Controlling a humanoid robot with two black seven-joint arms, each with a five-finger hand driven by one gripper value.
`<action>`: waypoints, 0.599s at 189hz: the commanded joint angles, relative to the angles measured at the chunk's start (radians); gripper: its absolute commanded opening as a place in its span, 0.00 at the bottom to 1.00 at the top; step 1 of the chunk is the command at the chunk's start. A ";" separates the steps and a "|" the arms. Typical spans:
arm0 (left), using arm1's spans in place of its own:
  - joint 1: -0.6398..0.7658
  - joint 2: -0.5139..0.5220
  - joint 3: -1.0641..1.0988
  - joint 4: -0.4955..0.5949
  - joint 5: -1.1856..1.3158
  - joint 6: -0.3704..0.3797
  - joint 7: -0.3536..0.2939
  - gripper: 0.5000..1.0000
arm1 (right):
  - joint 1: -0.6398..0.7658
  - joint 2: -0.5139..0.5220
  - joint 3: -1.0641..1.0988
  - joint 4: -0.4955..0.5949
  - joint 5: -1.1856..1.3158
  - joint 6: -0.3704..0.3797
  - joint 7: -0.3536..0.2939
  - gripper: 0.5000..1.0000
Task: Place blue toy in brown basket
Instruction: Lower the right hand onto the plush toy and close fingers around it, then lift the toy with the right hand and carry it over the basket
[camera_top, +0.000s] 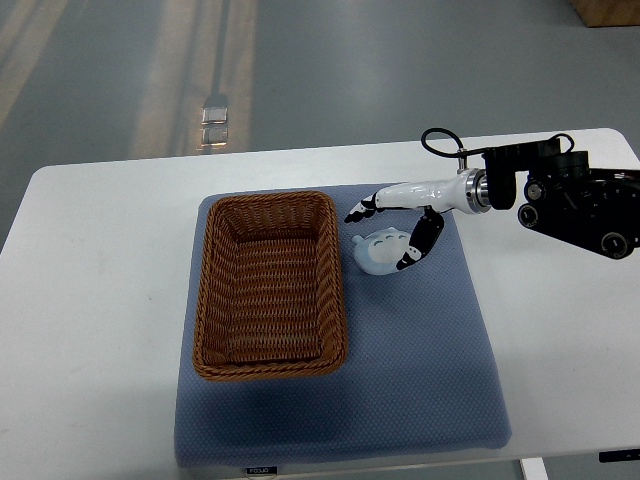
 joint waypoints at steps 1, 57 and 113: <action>0.000 0.000 0.000 0.001 -0.001 0.000 0.000 1.00 | -0.017 0.008 -0.014 -0.016 -0.021 -0.030 -0.001 0.81; 0.000 0.000 0.000 0.001 0.000 0.000 0.000 1.00 | -0.050 0.026 -0.017 -0.039 -0.057 -0.037 -0.001 0.67; -0.002 0.000 0.001 0.004 0.000 0.000 0.000 1.00 | -0.042 0.026 -0.011 -0.053 -0.072 -0.059 -0.003 0.15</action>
